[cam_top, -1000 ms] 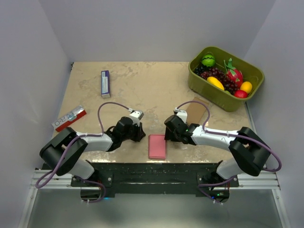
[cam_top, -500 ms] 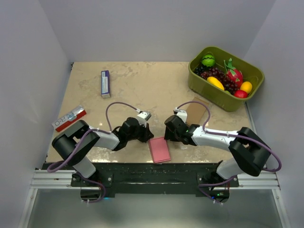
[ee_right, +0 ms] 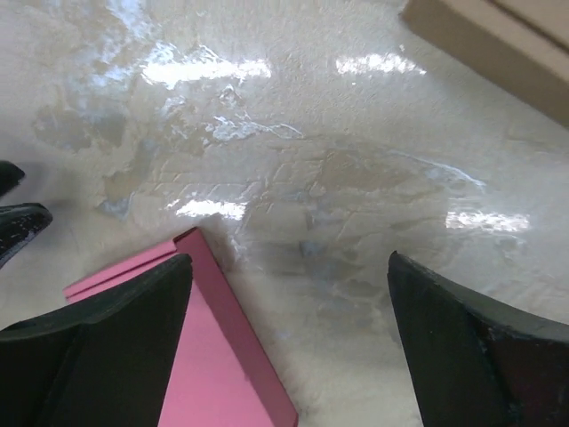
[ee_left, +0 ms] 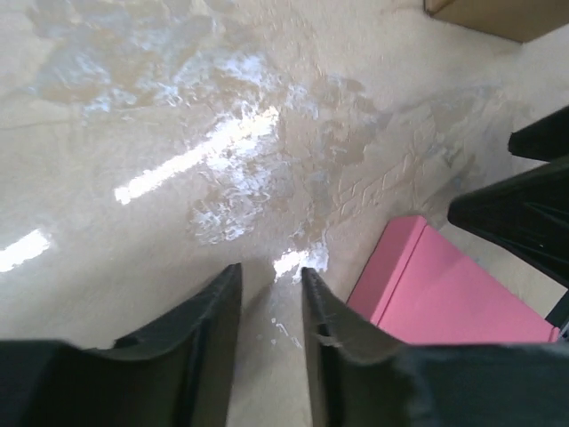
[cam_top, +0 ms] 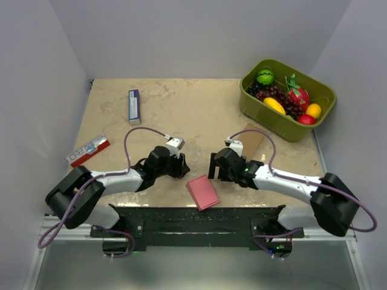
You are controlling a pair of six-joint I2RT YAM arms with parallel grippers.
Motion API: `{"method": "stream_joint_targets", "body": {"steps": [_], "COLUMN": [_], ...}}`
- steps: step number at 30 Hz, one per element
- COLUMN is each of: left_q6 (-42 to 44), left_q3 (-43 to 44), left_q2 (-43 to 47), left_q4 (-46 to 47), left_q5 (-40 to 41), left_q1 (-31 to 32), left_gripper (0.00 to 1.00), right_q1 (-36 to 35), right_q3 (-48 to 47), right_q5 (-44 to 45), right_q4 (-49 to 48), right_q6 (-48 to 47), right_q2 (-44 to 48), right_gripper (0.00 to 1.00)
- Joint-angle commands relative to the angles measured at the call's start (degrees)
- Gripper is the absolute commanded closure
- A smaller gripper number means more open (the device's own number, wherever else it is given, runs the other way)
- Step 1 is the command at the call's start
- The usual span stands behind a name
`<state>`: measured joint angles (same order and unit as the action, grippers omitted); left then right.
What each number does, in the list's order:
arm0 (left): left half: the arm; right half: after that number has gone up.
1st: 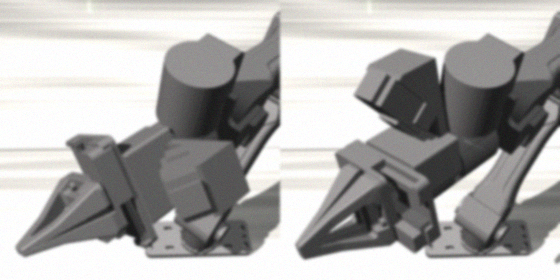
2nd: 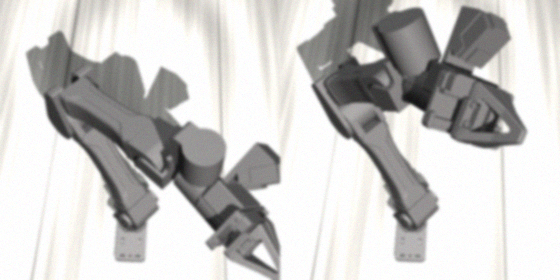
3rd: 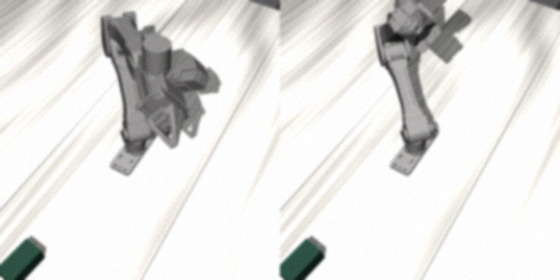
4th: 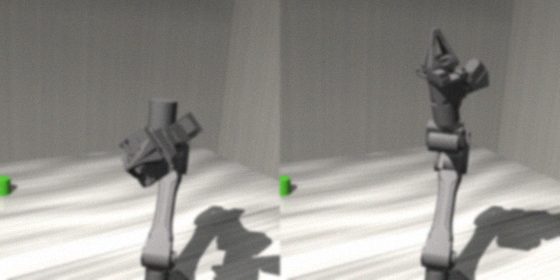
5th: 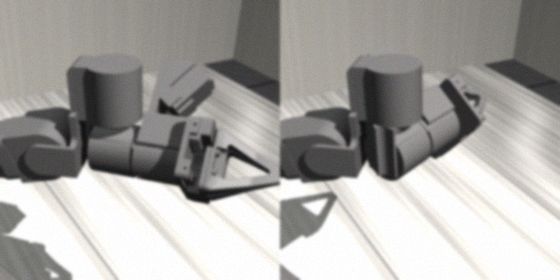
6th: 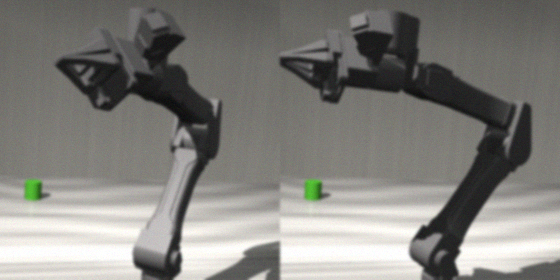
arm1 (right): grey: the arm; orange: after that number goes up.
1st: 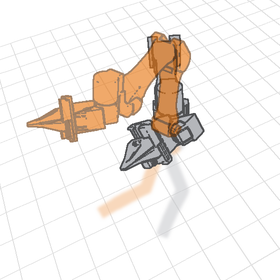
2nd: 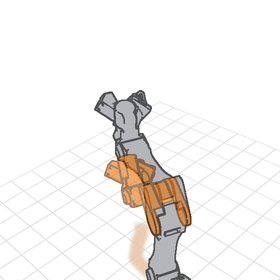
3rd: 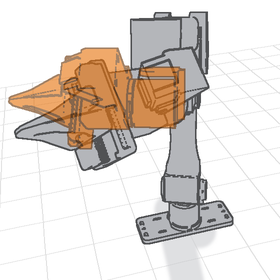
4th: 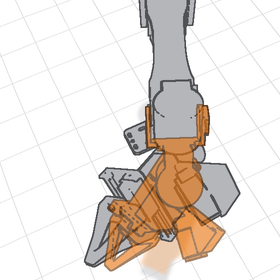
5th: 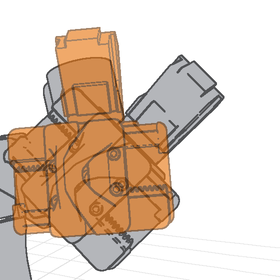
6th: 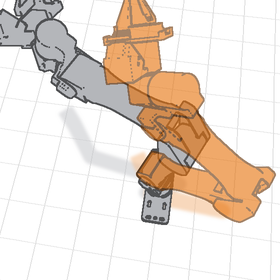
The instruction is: Fold the paper box
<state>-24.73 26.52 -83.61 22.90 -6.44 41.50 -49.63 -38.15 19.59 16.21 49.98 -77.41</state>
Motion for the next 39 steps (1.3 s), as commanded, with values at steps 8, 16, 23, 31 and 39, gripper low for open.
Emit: {"method": "stream_joint_targets", "body": {"steps": [8,16,23,31,39], "left_q6": [-1.63,-4.27,-4.89,-4.54,-4.80], "left_q3": [-6.48,-12.72,-15.97,-16.42,-16.24], "left_q2": [13.47,17.43,14.36,9.09,0.48], "left_q4": [-12.26,-9.98,-1.20,4.87,11.99], "left_q5": [1.44,-2.17,-5.16,-5.78,-6.31], "left_q1": [-0.19,1.92,2.45,3.24,5.08], "left_gripper": [0.48,0.57,0.57,0.64,0.78], "right_q1": [-3.89,-11.19,-13.04,-16.38,-18.13], "right_q3": [-3.24,-10.53,-12.12,-13.88,-16.25], "right_q5": [-6.84,-5.10,-4.39,-1.14,-0.08], "right_q4": [3.40,4.27,3.92,4.97,5.94], "right_q6": [-12.35,-12.27,-11.39,-10.95,-11.04], "right_q2": [8.51,-2.65,-7.14,-11.00,-15.05], "right_gripper": [0.01,0.01,0.01,0.01,0.01]}}
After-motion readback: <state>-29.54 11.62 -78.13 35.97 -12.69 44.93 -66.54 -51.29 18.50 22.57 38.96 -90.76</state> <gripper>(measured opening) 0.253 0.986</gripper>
